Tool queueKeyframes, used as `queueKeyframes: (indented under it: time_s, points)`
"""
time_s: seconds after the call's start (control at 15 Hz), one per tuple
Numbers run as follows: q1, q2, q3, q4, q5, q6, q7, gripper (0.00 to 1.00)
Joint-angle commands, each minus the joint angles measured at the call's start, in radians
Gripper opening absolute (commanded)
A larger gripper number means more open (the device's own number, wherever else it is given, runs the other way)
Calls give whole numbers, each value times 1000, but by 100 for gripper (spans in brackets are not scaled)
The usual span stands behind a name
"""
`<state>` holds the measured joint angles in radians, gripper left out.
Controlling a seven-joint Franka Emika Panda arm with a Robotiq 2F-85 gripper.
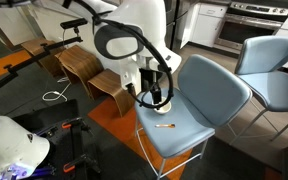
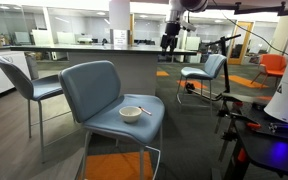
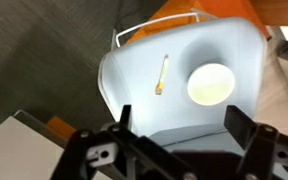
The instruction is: Move the bowl to the right
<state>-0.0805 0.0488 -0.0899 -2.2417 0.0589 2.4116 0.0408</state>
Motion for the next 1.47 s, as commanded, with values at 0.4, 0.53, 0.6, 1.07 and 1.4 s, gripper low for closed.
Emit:
queueKeyframes:
  time_s: [0.4, 0.53, 0.6, 1.07, 1.4]
  points:
    - [61, 463, 60, 373, 154, 38, 267, 100]
    - [74, 541, 72, 440, 201, 28, 331, 100]
    - [79, 578, 79, 468, 222, 29, 353, 100]
    - [66, 721, 117, 518, 350, 82, 354, 100]
    - [47, 760, 138, 504, 416, 128, 334, 100]
